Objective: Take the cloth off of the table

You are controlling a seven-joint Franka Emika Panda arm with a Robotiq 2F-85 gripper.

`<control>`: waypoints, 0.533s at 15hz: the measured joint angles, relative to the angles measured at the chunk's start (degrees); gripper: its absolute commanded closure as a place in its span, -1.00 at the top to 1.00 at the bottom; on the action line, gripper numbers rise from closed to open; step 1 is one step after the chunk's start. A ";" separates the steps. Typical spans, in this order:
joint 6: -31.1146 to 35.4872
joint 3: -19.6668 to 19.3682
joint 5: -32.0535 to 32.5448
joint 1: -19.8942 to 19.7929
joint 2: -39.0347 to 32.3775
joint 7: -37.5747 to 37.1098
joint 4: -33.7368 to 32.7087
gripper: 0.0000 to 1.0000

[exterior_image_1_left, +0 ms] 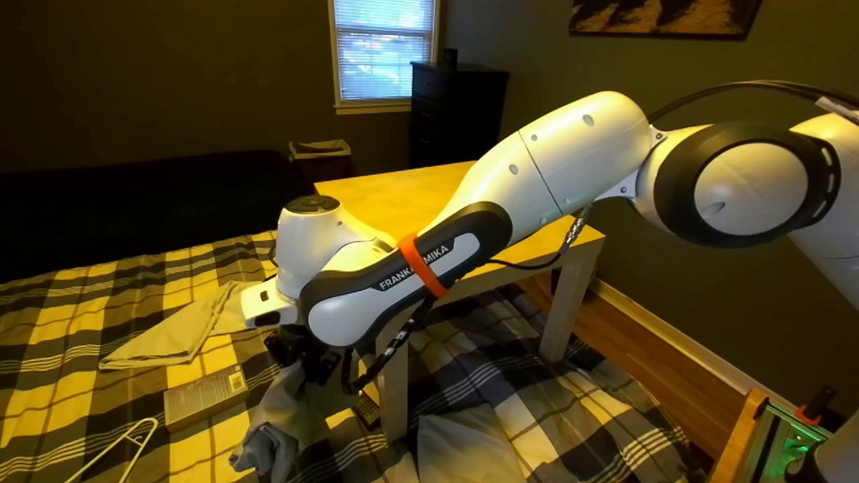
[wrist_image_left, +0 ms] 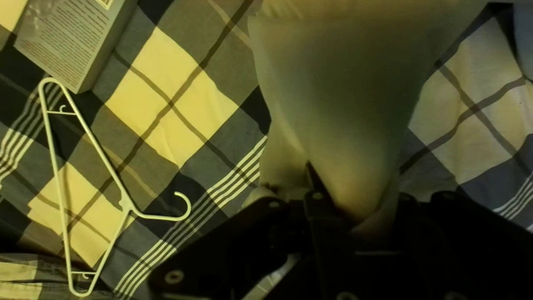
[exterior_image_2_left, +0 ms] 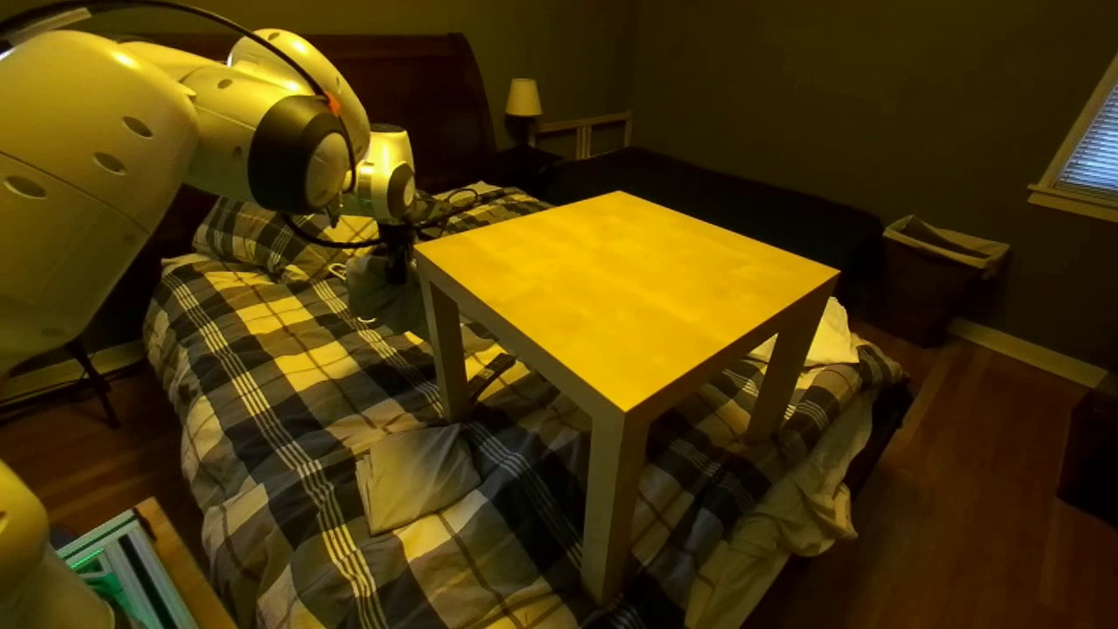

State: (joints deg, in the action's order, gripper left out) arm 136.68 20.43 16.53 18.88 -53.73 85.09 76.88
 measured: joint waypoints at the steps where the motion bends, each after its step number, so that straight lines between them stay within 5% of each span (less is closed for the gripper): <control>1: -0.10 0.00 -0.68 -0.29 -0.66 1.10 -0.10 -0.95; 4: -0.80 0.04 -2.41 -0.80 -2.82 4.05 -1.11 -0.95; 6: -1.49 0.11 -3.31 -0.78 -4.12 5.20 -2.13 -0.29; 8: -2.33 0.13 -4.06 -0.75 -5.07 5.85 -3.17 -0.21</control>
State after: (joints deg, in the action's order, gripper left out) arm 134.36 20.57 12.47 18.13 -58.80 90.94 73.72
